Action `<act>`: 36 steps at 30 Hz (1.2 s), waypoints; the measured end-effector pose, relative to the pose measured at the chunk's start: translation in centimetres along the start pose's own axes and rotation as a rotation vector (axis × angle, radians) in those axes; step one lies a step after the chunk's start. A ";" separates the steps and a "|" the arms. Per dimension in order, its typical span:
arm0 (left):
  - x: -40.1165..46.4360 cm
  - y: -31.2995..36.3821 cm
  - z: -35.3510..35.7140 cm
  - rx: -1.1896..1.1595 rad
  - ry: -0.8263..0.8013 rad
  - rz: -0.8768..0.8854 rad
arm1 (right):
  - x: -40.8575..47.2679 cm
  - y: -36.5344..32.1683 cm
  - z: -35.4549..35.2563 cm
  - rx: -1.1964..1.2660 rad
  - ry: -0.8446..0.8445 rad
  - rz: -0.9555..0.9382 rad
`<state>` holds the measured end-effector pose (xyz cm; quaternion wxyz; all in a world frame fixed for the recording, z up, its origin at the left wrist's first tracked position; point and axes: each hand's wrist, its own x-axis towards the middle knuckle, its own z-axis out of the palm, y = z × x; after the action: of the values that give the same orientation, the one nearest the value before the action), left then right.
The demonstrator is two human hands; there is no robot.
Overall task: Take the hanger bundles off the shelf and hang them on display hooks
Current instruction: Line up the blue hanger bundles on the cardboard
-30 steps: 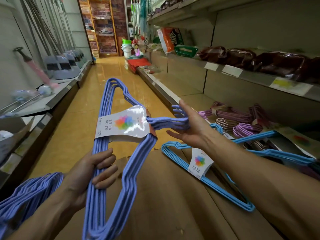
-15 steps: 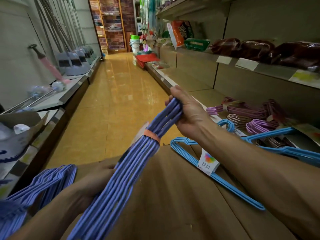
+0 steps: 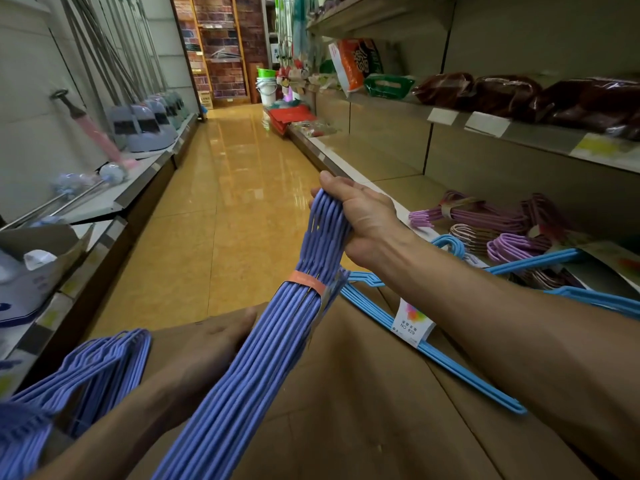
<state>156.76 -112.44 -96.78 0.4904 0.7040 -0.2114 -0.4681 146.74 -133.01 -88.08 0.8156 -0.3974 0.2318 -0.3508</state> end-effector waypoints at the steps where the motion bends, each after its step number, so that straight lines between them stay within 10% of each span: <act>1: -0.2 -0.2 -0.1 0.007 -0.012 0.053 | -0.1 -0.2 0.1 -0.004 -0.005 -0.002; 24: -0.6 0.0 2.9 -0.351 -0.268 -0.019 | 0.9 2.4 0.2 -0.331 -0.298 -0.005; 36: -1.7 -3.9 -1.3 -0.196 0.110 0.010 | 1.3 8.9 5.6 -0.249 -0.418 0.084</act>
<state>156.44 -108.81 -99.32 0.5702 0.6762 -0.1409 -0.4447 154.66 -127.37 -92.18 0.8044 -0.5490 0.1158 -0.1953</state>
